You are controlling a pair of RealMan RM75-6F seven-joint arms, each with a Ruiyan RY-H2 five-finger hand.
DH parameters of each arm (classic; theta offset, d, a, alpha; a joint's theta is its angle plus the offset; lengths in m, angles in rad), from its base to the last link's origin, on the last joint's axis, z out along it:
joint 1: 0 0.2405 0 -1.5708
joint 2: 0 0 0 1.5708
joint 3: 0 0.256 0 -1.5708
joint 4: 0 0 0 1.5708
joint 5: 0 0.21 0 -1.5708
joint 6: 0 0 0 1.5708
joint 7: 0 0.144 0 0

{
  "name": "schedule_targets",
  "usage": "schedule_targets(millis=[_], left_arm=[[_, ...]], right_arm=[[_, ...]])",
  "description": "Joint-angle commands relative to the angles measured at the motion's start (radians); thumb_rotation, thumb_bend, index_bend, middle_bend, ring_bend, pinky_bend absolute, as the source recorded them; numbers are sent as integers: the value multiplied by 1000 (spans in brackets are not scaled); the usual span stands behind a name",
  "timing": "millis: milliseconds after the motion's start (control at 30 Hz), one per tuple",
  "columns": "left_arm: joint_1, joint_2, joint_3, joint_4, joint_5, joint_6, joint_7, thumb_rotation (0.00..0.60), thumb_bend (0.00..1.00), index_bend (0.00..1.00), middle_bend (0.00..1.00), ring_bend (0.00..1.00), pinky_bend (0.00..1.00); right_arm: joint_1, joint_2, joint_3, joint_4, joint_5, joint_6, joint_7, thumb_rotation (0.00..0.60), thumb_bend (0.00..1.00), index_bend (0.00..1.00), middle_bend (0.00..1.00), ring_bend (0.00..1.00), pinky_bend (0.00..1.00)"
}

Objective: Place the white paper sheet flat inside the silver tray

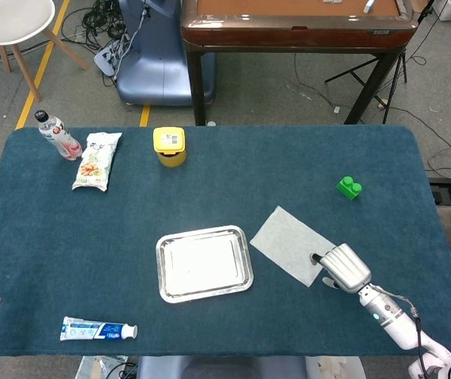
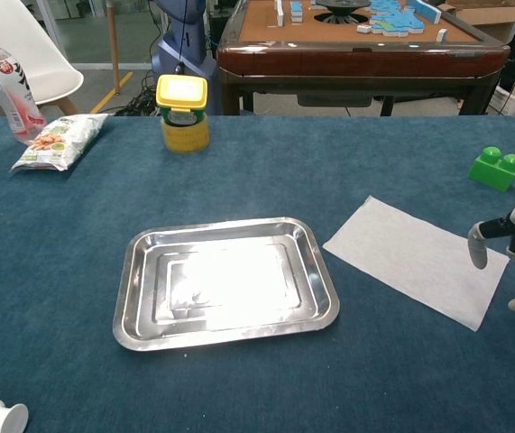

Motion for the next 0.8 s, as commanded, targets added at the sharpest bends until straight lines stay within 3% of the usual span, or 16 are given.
schedule_targets(millis=[33, 800], left_arm=[[1, 1, 0, -1, 1, 1, 0, 600, 294, 302, 351, 285, 508], [7, 12, -5, -8, 4, 15, -7, 600, 294, 302, 351, 285, 508]], right_arm=[[4, -9, -3, 7, 2, -3, 0, 600, 0, 498, 1000, 1000, 1000], [25, -69, -23, 60, 19, -23, 4, 600, 0, 498, 1000, 1000, 1000]])
